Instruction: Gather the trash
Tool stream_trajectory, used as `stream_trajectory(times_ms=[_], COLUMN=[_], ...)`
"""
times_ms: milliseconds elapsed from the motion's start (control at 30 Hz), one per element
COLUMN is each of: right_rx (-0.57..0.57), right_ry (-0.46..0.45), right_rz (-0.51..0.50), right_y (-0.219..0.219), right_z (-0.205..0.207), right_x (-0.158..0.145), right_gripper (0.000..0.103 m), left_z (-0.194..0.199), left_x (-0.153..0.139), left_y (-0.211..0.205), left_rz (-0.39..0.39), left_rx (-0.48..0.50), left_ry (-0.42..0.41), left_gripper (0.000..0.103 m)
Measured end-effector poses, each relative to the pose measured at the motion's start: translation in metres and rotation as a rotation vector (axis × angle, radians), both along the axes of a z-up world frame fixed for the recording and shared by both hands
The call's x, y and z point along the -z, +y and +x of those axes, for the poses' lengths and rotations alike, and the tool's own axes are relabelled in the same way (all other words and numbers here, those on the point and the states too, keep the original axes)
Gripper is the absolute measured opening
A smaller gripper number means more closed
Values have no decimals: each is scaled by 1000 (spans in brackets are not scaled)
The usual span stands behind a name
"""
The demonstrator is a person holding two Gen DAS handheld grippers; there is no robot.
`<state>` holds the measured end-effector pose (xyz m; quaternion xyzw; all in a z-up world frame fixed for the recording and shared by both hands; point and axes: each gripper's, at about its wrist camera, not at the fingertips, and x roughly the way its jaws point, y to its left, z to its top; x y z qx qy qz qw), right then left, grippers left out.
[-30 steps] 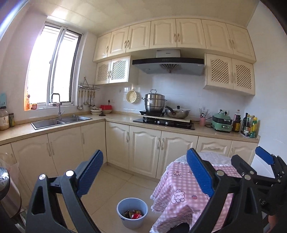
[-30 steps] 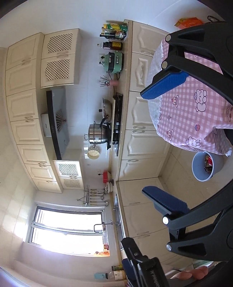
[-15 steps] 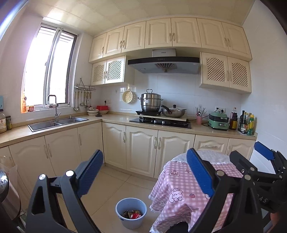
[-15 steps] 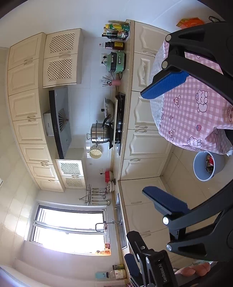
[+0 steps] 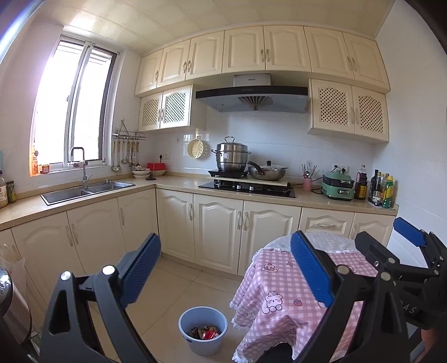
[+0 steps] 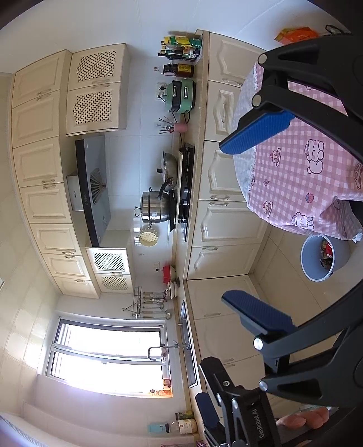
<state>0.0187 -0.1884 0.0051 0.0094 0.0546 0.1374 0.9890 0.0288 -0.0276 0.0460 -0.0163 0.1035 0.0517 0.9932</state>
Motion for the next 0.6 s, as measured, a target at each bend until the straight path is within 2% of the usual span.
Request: stream_trajectory(times_ms=[600], right_rx=[-9], right_ry=[7], right_rz=[3], right_y=[-1], right_z=[1], right_x=[2], right_gripper=[96], left_z=[5], left_x=[7], left_y=[7], left_rz=[-7], left_rx=[20], left_ry=[20], left_gripper=[92])
